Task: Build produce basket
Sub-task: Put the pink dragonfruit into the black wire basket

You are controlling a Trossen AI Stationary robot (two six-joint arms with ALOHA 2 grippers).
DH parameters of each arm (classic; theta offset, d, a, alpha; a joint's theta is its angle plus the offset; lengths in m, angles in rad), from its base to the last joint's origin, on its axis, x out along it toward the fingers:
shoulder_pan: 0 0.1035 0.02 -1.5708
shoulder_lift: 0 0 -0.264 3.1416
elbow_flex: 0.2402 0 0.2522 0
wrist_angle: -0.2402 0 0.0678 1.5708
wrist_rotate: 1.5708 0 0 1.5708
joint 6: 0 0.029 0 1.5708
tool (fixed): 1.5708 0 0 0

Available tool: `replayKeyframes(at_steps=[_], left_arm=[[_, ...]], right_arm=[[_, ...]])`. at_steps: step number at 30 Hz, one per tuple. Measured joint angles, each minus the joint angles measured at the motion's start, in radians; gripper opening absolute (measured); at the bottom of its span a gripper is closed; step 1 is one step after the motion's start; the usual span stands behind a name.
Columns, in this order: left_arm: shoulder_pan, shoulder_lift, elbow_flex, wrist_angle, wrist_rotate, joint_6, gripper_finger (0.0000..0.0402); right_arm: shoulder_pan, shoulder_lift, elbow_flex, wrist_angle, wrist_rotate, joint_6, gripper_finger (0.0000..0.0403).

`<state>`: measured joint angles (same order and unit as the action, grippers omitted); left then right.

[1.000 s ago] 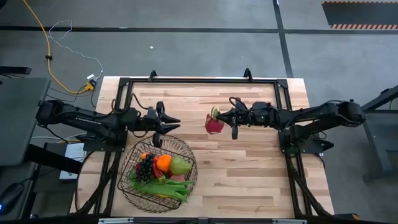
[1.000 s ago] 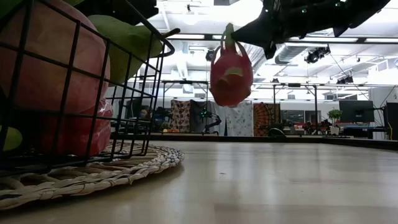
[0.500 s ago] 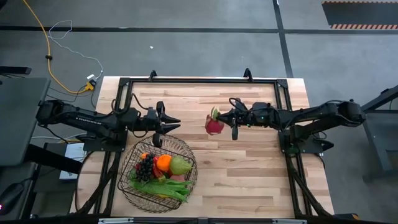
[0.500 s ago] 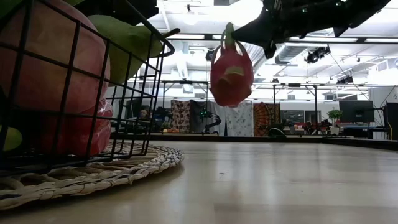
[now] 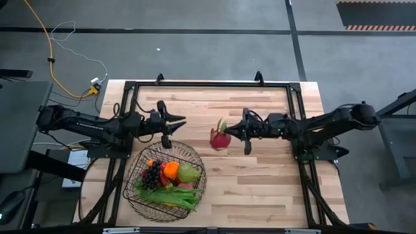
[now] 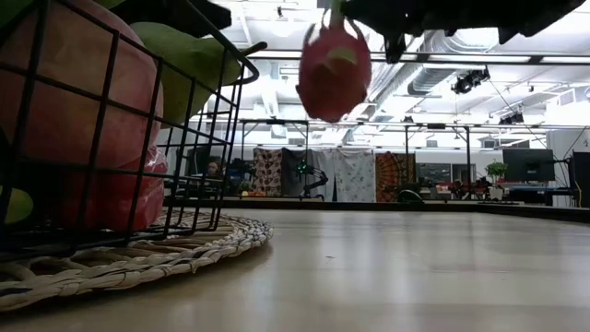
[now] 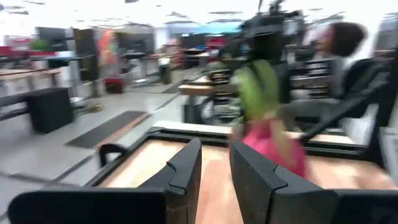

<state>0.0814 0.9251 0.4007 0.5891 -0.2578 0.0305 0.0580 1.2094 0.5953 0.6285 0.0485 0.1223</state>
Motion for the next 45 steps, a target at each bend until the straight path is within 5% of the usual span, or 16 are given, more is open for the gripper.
replayKeyframes(at_steps=[8, 19, 29, 45], left_arm=[[0.0, -0.008, 0.0, -0.043, -0.069, 0.0, 0.0074], [0.0, -0.008, 0.0, -0.1, -0.221, 0.0, 0.0074], [-0.001, -0.008, 0.0, -0.135, -0.211, 0.0, 0.0074], [-0.001, -0.008, -0.001, -0.152, -0.146, 0.0, 0.0074]], right_arm=[[0.048, 0.181, 0.149, 0.099, -0.016, -0.007, 0.0], [0.12, 0.443, 0.548, 0.003, -0.228, -0.095, 0.0], [0.132, 0.734, 0.854, -0.047, -0.316, -0.105, 0.0], [0.13, 0.816, 0.923, -0.094, -0.258, -0.163, 0.0]])
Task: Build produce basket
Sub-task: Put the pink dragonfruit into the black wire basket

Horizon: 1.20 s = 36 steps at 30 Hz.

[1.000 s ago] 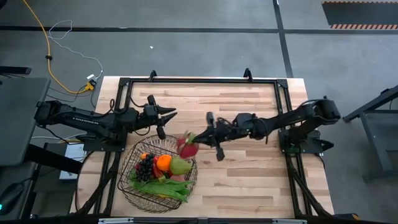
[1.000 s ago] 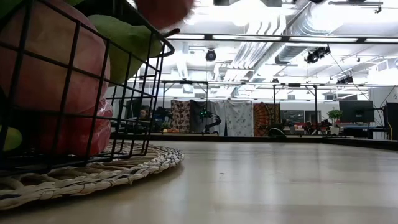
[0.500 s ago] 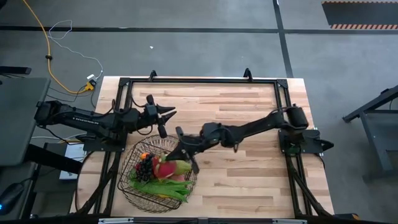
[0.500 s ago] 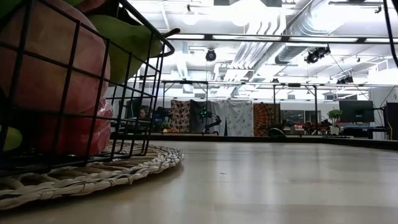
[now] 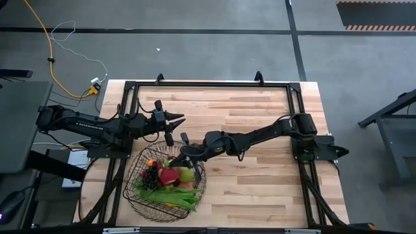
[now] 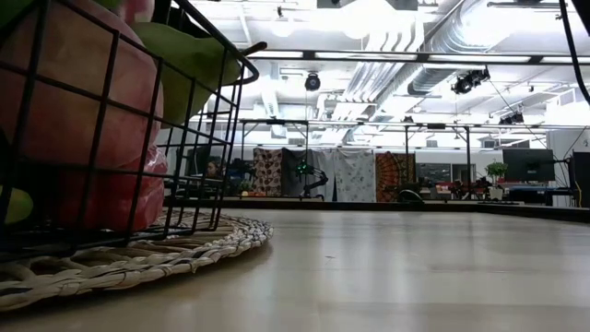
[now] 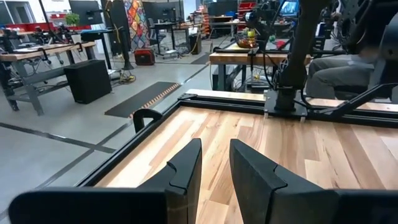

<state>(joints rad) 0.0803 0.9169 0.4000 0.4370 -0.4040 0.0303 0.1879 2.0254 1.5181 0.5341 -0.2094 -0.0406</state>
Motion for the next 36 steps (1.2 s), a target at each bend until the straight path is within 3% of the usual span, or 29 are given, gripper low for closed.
replayKeyframes(at_steps=[10, 20, 24, 32, 36], left_arm=[[0.0, 0.0, 0.0, 0.0, 0.0, 0.0, 0.0074], [0.0, 0.0, 0.0, 0.001, -0.001, 0.0, 0.0074], [0.0, 0.0, 0.0, 0.0, -0.001, 0.0, 0.0074], [0.0, 0.0, 0.0, 0.0, 0.0, -0.001, 0.0074], [0.0, 0.0, 0.0, 0.0, 0.0, -0.002, 0.0074]], right_arm=[[0.003, 0.007, 0.0, -0.058, -0.008, 0.041, 0.0031], [0.049, 0.017, 0.0, -0.13, -0.09, 0.036, 0.0172], [0.075, 0.017, 0.0, -0.173, -0.145, 0.025, 0.0207], [0.09, 0.018, -0.001, -0.349, -0.182, -0.01, 0.0217], [0.081, -0.012, -0.001, -0.391, -0.083, -0.032, 0.0217]])
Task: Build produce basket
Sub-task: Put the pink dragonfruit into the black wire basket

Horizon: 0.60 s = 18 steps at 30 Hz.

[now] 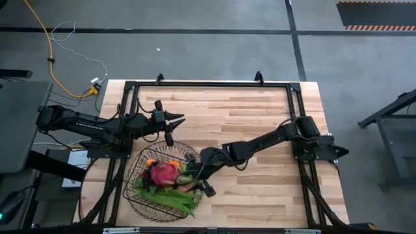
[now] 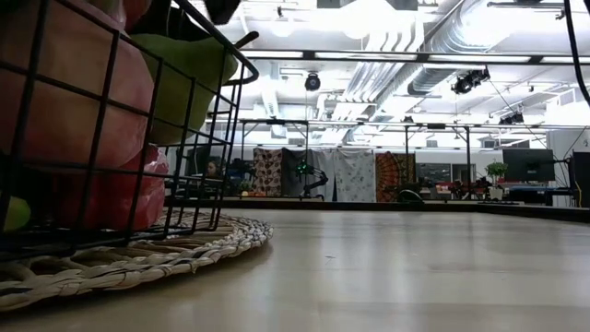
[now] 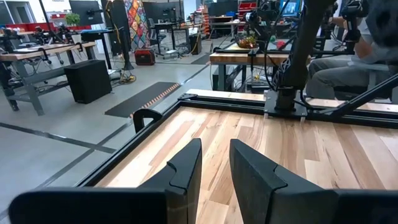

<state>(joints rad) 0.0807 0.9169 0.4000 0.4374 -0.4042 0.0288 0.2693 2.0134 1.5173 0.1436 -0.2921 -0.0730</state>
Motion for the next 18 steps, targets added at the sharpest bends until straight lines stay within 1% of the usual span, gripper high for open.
replayKeyframes(at_steps=[3, 6, 11, 15, 17, 18], left_arm=[[0.0, 0.0, 0.0, -0.013, 0.0, -0.002, 0.0074], [0.0, 0.0, 0.0, -0.03, 0.0, 0.0, 0.0074], [0.0, 0.0, 0.0, -0.027, 0.0, -0.003, 0.0074], [0.0, 0.0, 0.0, -0.026, 0.0, -0.017, 0.0074], [0.0, 0.0, 0.0, -0.026, 0.0, -0.018, 0.0074], [0.0, 0.0, 0.0, -0.026, 0.001, -0.019, 0.0074]], right_arm=[[-0.008, -0.035, 0.0, -0.069, 0.09, -0.041, 0.0217], [-0.011, -0.07, 0.0, -0.137, 0.132, -0.054, 0.0217], [-0.004, -0.099, 0.0, -0.226, 0.119, -0.035, 0.0217], [0.022, -0.099, 0.0, -0.243, 0.07, -0.033, 0.0217], [0.043, -0.101, 0.0, -0.272, 0.077, -0.06, 0.0217], [0.054, -0.105, -0.001, -0.296, 0.102, -0.07, 0.0217]])
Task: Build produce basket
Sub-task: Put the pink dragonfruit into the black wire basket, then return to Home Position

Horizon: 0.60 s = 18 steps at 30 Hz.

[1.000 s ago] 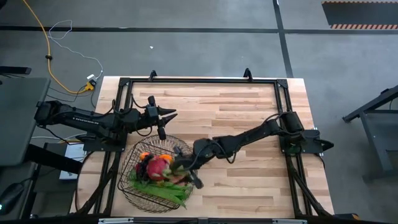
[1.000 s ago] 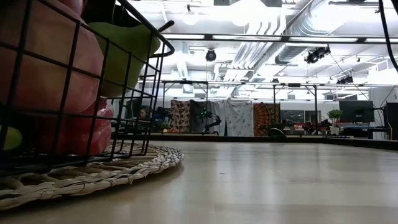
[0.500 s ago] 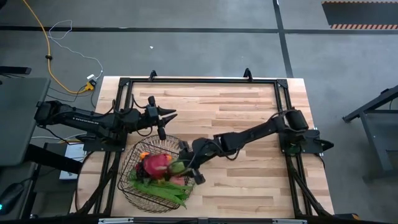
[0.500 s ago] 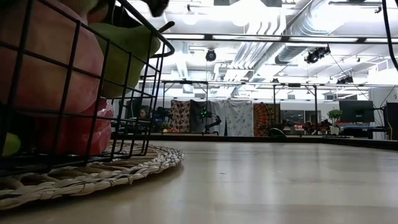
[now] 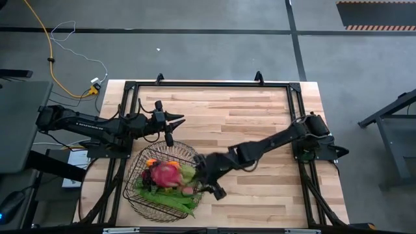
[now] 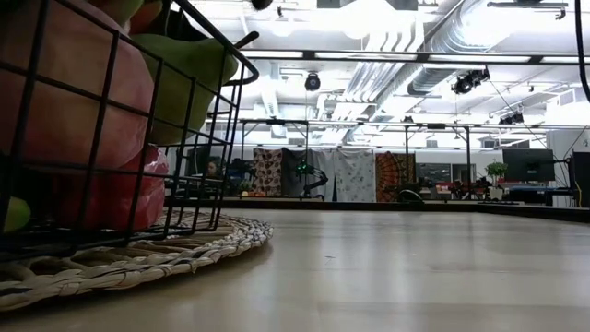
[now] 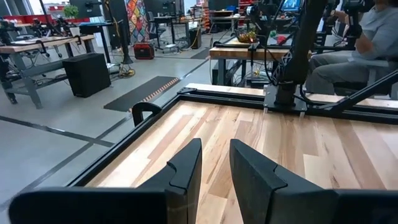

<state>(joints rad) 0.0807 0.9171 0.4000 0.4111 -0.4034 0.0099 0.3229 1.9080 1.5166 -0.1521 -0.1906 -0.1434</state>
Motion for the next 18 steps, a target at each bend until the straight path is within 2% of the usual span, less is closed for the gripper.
replayKeyframes(at_steps=[5, 12, 15, 18], left_arm=[[0.0, 0.0, 0.0, 0.004, 0.042, -0.007, 0.0074], [-0.003, -0.024, 0.0, 0.002, 0.107, -0.008, 0.0074], [-0.004, -0.05, 0.0, -0.003, 0.176, -0.011, 0.0074], [-0.004, -0.082, 0.0, -0.008, 0.3, -0.017, 0.0074]], right_arm=[[0.025, -0.041, 0.001, -0.134, 0.168, -0.033, 0.0217], [0.002, -0.107, -0.001, -0.395, 0.296, 0.019, 0.0217], [-0.03, -0.163, -0.062, -0.461, 0.337, 0.086, 0.0217], [-0.052, -0.257, -0.2, -0.411, 0.36, 0.141, 0.0217]])
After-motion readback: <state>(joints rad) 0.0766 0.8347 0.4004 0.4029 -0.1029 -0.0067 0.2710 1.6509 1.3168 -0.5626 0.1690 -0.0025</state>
